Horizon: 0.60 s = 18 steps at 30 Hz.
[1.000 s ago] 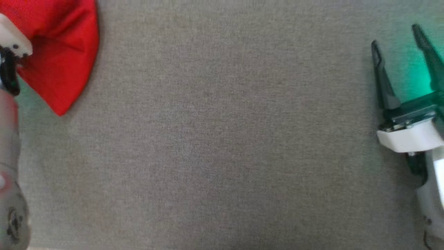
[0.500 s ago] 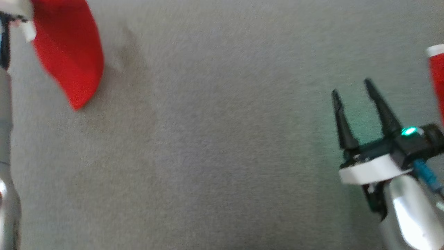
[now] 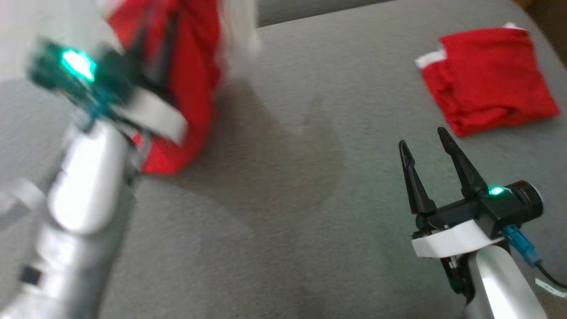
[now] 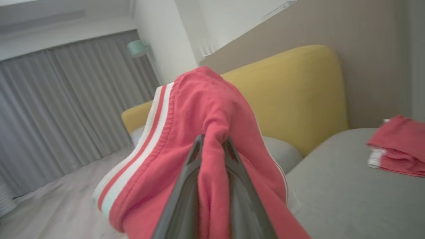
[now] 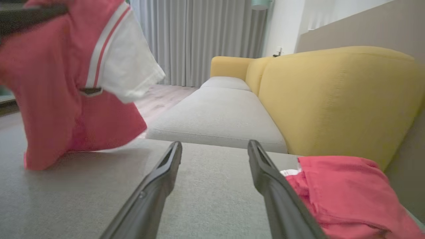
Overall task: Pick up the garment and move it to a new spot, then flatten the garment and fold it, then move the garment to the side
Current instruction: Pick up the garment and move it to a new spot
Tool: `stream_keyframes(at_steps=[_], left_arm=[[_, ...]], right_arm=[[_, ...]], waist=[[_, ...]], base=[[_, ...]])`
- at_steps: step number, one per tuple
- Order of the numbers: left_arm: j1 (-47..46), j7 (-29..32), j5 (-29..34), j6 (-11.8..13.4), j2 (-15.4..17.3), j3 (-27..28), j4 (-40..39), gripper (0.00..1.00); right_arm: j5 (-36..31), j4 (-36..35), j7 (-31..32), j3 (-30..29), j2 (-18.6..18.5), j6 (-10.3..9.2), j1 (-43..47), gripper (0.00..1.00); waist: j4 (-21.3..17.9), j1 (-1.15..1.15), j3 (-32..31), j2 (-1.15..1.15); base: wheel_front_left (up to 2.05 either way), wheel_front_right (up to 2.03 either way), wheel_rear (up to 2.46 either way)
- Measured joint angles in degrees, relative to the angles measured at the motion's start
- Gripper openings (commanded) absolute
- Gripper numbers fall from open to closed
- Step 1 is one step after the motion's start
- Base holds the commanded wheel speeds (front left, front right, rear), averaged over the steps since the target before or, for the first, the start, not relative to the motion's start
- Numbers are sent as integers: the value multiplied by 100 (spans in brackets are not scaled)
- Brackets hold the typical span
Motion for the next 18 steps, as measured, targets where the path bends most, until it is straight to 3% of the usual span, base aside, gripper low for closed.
stream_keyframes(at_steps=[7, 8, 9, 10, 13, 18], left_arm=[[1444, -542, -407, 69, -567, -375, 825, 0], [1584, -615, -457, 57, -636, -438, 992, 19], [1683, -697, -513, 40, -711, -470, 1136, 19], [1739, -769, -568, 36, -778, -505, 1247, 100], [1742, -1004, -690, 24, -909, -575, 1341, 100], [1810, -1149, -691, 299, -1017, -554, 1189, 100]], right_arm=[[99, -3, 0, 58, 192, 0, -4, 100], [99, 0, 0, 70, 208, 0, -6, 100], [100, 4, 0, 79, 221, 0, -7, 100], [130, 11, 0, 79, 230, 0, -12, 100], [155, 60, 0, 77, 259, 0, -27, 100], [185, 183, 0, 34, 275, 0, -43, 100]], waist=[[-470, 1, 248, 0], [-506, 1, 305, 0], [-534, 2, 359, 0], [-553, 2, 412, 0], [-538, 3, 519, 0], [-348, 2, 480, 0]], base=[[0, 0, 0], [0, 0, 0], [0, 0, 0], [0, 0, 0], [0, 0, 0], [0, 0, 0]])
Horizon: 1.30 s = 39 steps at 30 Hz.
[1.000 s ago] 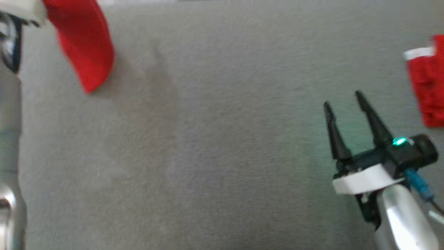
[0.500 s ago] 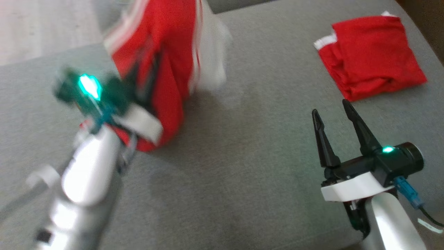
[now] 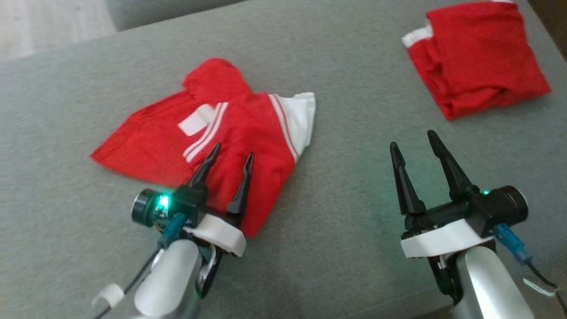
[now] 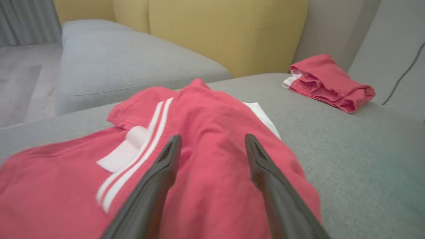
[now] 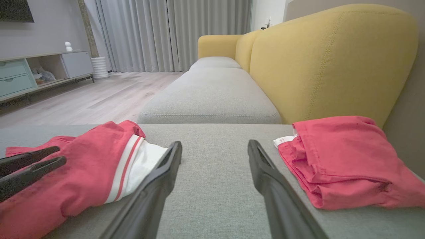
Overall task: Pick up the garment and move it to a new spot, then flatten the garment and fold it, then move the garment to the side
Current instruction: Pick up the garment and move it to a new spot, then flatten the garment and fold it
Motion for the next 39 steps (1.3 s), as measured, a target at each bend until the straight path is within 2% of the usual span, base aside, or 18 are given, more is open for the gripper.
stream_keyframes(at_steps=[1, 2, 6, 14, 18, 24, 39], left_arm=[[62, 0, 11, 111, -9, 11, -88, 100], [306, 0, 18, 346, -38, 155, -494, 100], [983, -9, 78, 764, -78, 602, -1330, 100], [2452, -16, 422, 1262, -80, 1347, -2194, 100], [3042, -16, 579, 1276, -82, 1468, -2533, 100], [3506, -16, 581, 1259, -82, 1482, -2770, 100], [3623, -16, 742, 1262, -82, 1489, -2806, 100]], right_arm=[[1, 40, 0, -14, 7, 0, 1, 100], [1, 111, 1, -49, 12, 0, 13, 100], [-2, 227, 1, -148, 24, 0, 63, 100], [-226, 343, 18, -300, 36, 0, 680, 100], [-265, 204, 19, -414, 52, 0, 893, 100], [-160, 90, 20, -547, 73, 0, 1378, 100], [-74, 164, 20, -615, 80, 0, 1556, 100]], waist=[[64, 0, -34, 0], [202, 0, -119, 0], [499, -1, -366, 0], [1092, -3, -1066, 0], [1414, -2, -1414, 0], [1620, -3, -1688, 0], [1560, -1, -1750, 0]], base=[[0, 0, 0], [0, 0, 0], [0, 0, 0], [0, 0, 0], [0, 0, 0], [0, 0, 0], [0, 0, 0]])
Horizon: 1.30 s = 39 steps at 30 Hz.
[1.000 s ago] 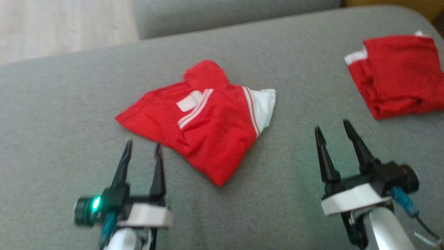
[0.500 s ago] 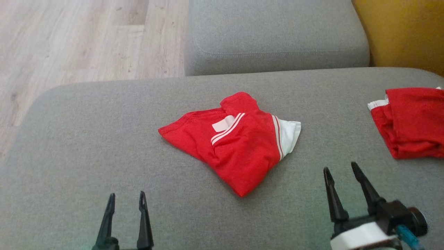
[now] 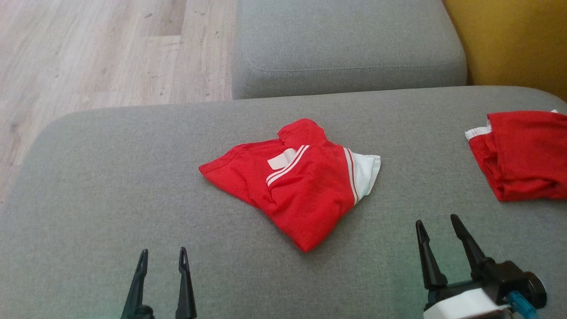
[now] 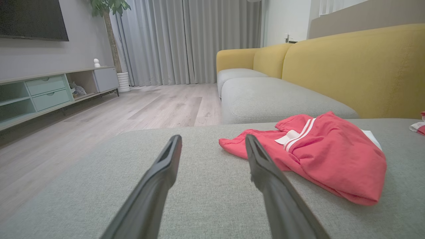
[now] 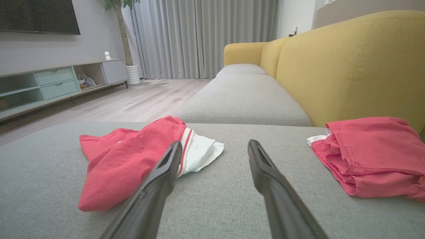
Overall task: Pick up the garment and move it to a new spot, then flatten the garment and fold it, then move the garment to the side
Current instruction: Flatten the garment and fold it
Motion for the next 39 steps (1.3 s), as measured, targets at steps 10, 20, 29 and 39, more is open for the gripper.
stream_keyframes(at_steps=[10, 20, 29, 39], left_arm=[[16, 0, 8, -27, 0, 10, 1, 100], [16, 0, 21, -26, 0, 8, 33, 100], [16, 0, 23, -27, 0, -1, 67, 100], [-304, 1, 82, -539, 53, -23, 402, 100]], right_arm=[[88, 37, 4, 80, 2, 0, 0, 100], [88, 67, 4, 132, 2, 0, 0, 100], [88, 83, 4, 138, 2, 0, -1, 100], [15, 97, 5, 267, 3, 0, -15, 100]], waist=[[-6, 0, 8, 0], [8, 0, 25, 0], [-7, 0, 51, 0], [-261, 0, 227, 0]], base=[[0, 0, 0], [0, 0, 0], [0, 0, 0], [0, 0, 0]])
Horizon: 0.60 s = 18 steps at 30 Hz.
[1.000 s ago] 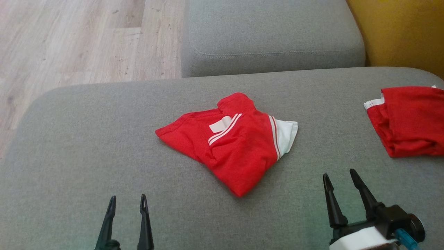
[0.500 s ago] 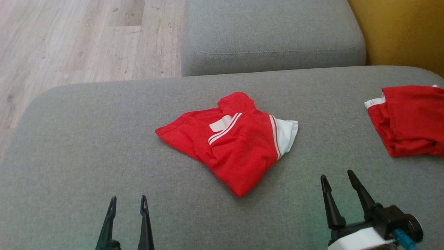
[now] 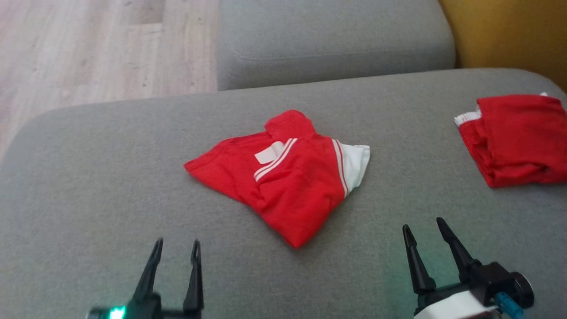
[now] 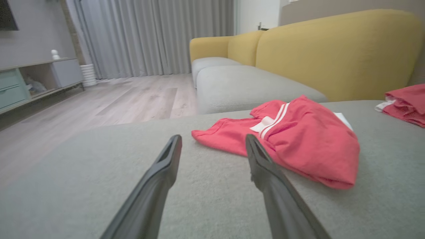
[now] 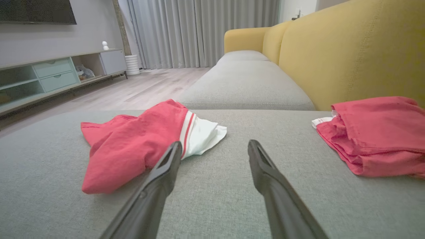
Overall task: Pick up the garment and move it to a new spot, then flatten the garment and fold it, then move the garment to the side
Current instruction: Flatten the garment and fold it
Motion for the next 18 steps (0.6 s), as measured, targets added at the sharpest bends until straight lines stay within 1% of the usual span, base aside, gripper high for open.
stream_keyframes(at_steps=[4, 6, 8, 9, 11, 13, 15, 18], left_arm=[[-712, 0, -109, -406, 58, -25, 296, 100], [-1205, 45, -271, -690, 119, -38, 466, 100], [-1795, 424, -437, -964, 280, -160, 642, 100], [-2093, 658, -575, -1031, 355, -218, 714, 100], [-2685, 1165, -920, -1106, 521, -358, 845, 100], [-3259, 1438, -1068, -1110, 783, -501, 840, 100], [-3830, 1813, -1461, -1109, 975, -677, 840, 100], [-4582, 2424, -2107, -1110, 1212, -1183, 895, 100]], right_arm=[[-77, 3, 0, 25, -1, 0, -37, 100], [-126, 2, 0, 80, -1, 0, -120, 100], [-177, 1, 0, 141, -1, 0, -280, 100], [-212, 1, 0, 176, -1, 0, -383, 100], [-256, -1, 0, 214, 0, 0, -598, 100], [-257, -29, 0, 211, -2, 0, -811, 100], [-286, -59, 0, 192, -3, 0, -934, 100], [-316, -78, 0, 204, -3, 0, -1051, 100]], waist=[[-150, 0, 126, 0], [-215, 0, 239, 0], [-284, 0, 385, 0], [-323, 0, 460, 0], [-406, 3, 617, 0], [-496, 1, 775, 0], [-577, 2, 945, 0], [-675, 2, 1229, 0]], base=[[0, 0, 0], [0, 0, 0], [0, 0, 0], [0, 0, 0], [0, 0, 0], [0, 0, 0], [0, 0, 0], [0, 0, 0]])
